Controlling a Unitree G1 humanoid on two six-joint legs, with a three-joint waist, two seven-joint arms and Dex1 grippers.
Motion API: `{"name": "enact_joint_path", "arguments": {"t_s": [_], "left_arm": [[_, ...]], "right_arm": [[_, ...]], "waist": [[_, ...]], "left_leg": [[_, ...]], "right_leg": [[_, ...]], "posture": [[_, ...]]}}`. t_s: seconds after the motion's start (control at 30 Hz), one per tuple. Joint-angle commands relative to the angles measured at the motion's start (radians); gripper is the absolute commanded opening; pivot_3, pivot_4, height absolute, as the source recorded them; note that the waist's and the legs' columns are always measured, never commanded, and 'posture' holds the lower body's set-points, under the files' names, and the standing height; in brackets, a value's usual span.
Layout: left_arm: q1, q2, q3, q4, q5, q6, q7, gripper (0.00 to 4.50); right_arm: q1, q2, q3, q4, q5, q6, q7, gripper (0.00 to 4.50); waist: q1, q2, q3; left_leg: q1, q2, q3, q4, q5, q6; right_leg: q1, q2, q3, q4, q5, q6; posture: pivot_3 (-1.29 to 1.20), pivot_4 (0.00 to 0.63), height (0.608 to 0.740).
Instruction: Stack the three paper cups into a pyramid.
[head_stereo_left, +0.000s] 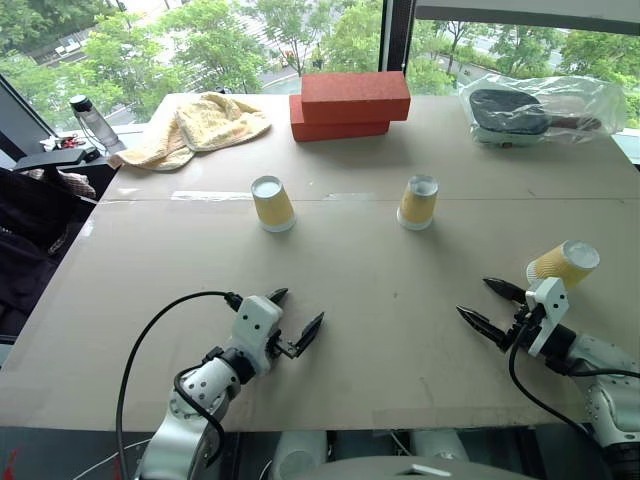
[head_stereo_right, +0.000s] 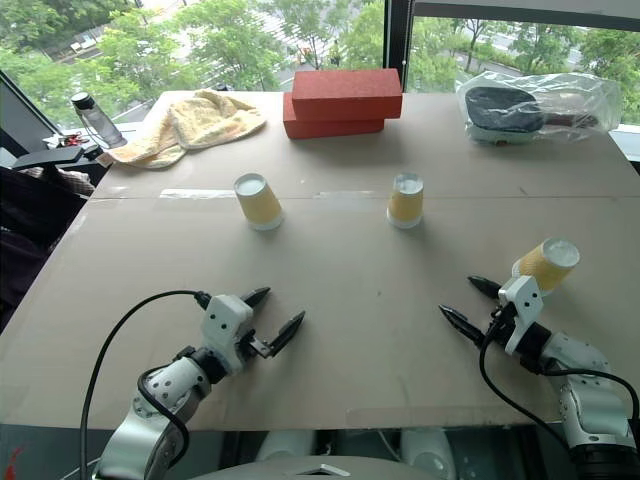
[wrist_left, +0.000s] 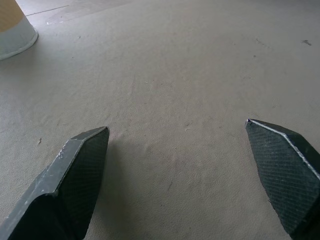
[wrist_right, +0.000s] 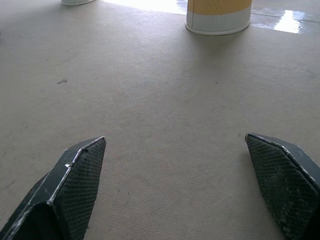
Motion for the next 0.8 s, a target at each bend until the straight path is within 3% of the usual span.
{"name": "enact_joint_path", "arguments": {"t_s": [0.03,0.3,0.8], "left_arm": [[-0.032,-0.005,-0.006,0.052,0.005,-0.042,-0.024,4.5],[-0.088,-0.011,0.0,0.161,-0.008,-0.119,-0.081,4.5],[-0.116,-0.01,0.001,0.202,-0.007,-0.156,-0.11,4.5]], "right_arm": [[-0.011,0.002,-0.006,0.004,-0.003,-0.006,-0.001,4.42],[-0.021,0.019,-0.008,-0.001,-0.009,-0.013,-0.013,4.42],[-0.032,0.01,-0.03,0.022,-0.007,-0.036,-0.003,4.42]], "waist": [[0.0,0.0,0.0],[0.002,0.001,-0.001],[0.002,0.004,-0.003]], "left_leg": [[0.0,0.0,0.0,0.0,0.0,0.0],[0.001,0.0,0.001,0.0,0.0,0.0],[0.001,0.0,0.001,0.0,0.0,0.0]], "right_leg": [[0.0,0.0,0.0,0.0,0.0,0.0],[0.0,0.0,0.001,0.0,0.0,0.0],[0.0,0.0,0.001,0.001,0.0,0.0]], "posture": [[0.0,0.15,0.73],[0.0,0.15,0.73],[0.0,0.15,0.73]]}}
